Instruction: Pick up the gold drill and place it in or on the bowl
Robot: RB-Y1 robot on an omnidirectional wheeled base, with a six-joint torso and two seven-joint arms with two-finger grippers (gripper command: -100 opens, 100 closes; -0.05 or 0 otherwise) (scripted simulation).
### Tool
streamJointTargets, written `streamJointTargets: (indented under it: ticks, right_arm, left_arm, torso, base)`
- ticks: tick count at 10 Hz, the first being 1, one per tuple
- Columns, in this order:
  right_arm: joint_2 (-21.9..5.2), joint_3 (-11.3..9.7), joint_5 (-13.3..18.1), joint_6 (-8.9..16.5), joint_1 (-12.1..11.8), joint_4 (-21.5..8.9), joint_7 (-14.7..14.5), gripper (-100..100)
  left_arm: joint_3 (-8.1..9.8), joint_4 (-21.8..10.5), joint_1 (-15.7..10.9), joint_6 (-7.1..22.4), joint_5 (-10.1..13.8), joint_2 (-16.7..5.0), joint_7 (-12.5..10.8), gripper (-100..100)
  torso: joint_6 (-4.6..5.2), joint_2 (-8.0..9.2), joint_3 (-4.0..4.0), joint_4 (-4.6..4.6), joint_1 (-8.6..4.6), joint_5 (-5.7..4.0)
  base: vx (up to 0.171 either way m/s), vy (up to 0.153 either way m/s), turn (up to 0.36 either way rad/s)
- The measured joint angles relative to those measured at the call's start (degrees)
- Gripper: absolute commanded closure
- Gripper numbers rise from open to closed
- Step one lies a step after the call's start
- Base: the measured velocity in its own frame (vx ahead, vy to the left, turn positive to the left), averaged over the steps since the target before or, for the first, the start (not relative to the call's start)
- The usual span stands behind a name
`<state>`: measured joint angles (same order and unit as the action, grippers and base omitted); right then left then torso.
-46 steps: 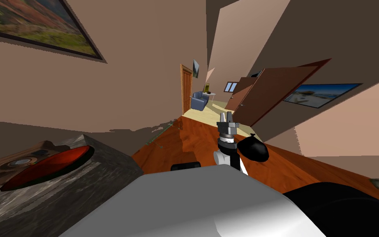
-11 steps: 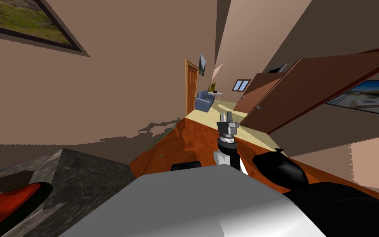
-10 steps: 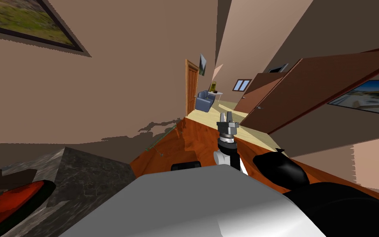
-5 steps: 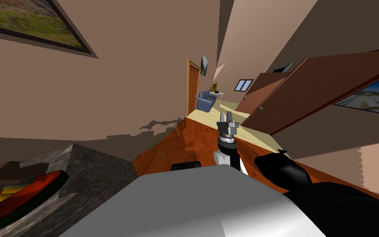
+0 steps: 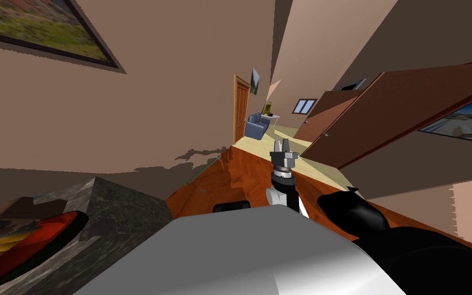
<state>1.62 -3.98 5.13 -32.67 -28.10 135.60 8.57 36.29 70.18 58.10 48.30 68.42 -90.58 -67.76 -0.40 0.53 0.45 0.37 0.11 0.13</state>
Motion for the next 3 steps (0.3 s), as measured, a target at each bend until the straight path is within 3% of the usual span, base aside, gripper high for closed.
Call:
streamJointTargets:
  ticks: [3]
  right_arm:
    - [0.00,0.00,0.00,0.00,0.00,0.00,0.00,0]
  left_arm:
    - [0.00,0.00,0.00,0.00,0.00,0.00,0.00,0]
  torso:
    - [0.00,-0.01,0.00,0.00,0.00,0.00]
  base:
    - [0.000,0.000,0.000]
